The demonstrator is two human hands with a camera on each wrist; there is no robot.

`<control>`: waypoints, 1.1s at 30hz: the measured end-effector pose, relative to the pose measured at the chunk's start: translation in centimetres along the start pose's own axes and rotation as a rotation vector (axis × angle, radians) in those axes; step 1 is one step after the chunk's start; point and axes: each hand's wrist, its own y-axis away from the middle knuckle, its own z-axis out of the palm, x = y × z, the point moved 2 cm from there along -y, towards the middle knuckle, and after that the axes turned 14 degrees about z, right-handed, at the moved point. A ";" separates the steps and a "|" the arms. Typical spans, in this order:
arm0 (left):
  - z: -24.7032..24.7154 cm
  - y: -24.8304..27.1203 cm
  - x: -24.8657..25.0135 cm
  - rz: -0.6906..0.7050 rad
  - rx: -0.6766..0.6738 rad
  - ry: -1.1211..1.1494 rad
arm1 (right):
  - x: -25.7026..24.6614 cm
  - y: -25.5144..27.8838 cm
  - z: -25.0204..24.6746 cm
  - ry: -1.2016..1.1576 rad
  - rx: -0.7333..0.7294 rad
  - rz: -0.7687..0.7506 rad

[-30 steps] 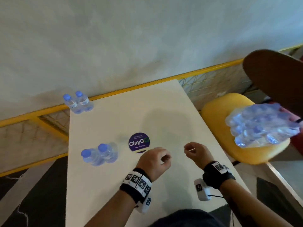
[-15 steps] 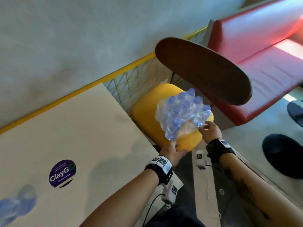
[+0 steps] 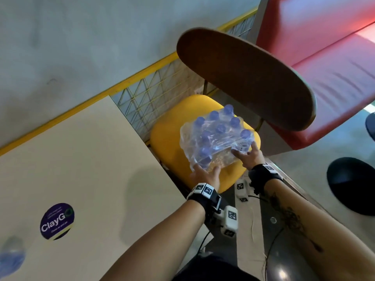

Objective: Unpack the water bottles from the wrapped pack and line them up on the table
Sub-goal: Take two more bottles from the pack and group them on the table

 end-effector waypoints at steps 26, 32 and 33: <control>-25.7 6.3 -7.7 0.445 -0.251 -0.348 | -2.0 21.4 7.6 0.617 -0.528 -0.493; -39.0 13.6 -20.0 0.315 0.115 -0.208 | -6.7 32.0 21.2 0.806 -0.700 -0.772; -40.9 15.0 -22.2 0.279 0.166 -0.165 | -7.3 34.0 23.7 0.818 -0.725 -0.798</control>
